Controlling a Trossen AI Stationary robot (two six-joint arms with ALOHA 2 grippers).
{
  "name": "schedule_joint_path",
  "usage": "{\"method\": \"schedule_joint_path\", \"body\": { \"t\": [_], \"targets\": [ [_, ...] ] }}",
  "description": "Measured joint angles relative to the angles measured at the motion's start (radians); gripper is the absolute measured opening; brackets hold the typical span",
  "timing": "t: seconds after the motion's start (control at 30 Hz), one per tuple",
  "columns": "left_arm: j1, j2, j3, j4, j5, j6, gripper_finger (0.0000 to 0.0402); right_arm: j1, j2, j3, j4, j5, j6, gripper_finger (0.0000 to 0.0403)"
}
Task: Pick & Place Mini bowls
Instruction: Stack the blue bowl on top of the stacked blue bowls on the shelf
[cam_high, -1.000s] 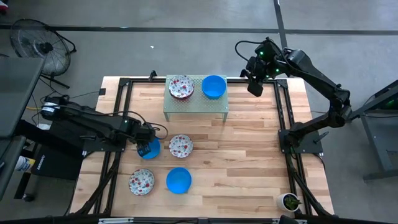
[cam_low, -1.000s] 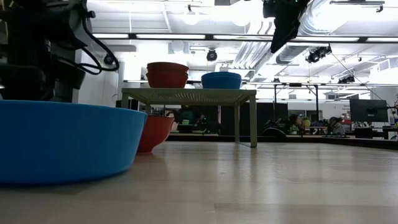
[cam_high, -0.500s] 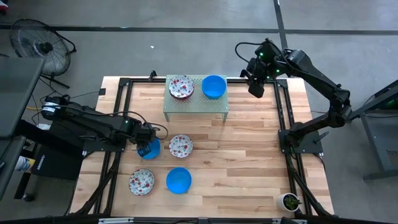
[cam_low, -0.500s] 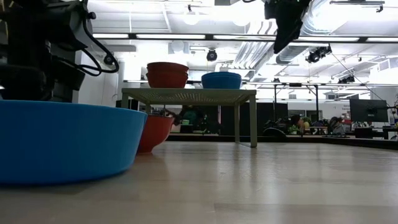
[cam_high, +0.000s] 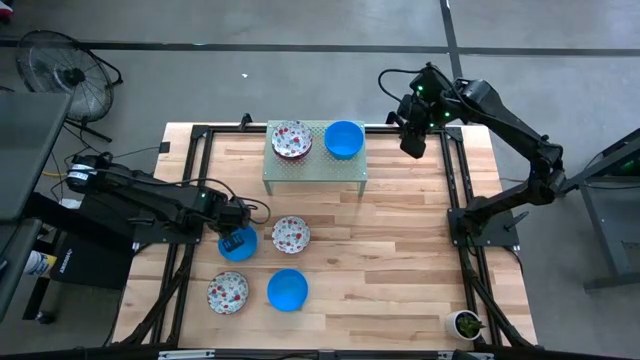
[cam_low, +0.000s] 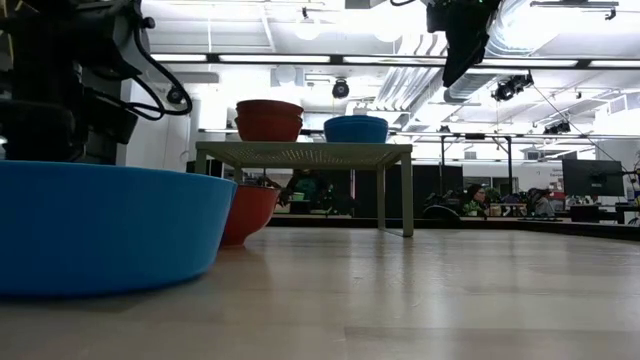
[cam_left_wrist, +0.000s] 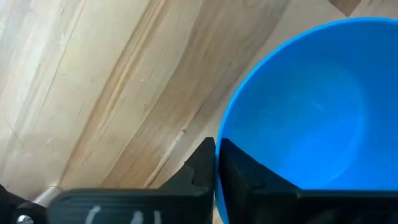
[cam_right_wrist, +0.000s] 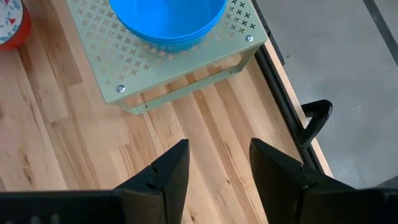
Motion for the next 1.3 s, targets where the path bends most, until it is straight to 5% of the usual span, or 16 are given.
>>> {"method": "schedule_joint_path", "body": {
  "t": [0.43,0.87,1.07,1.3],
  "targets": [
    [0.0,-0.003,0.058,-0.008,-0.052,0.009,0.0001,0.0,0.0,0.0,0.0,0.0,0.007,0.0156],
    [0.0,-0.003,0.399,-0.239,-0.127,0.012,0.0,0.0,0.0,0.0,0.001,0.0,0.004,0.0156],
    [0.0,-0.003,0.561,-0.234,-0.271,0.0,0.0,0.0,0.0,0.0,0.013,0.0,0.005,0.0156],
    [0.001,0.0,0.636,-0.044,-0.533,0.043,0.0,0.0,0.0,0.0,0.047,-0.016,0.011,0.0156]
  ]
}}
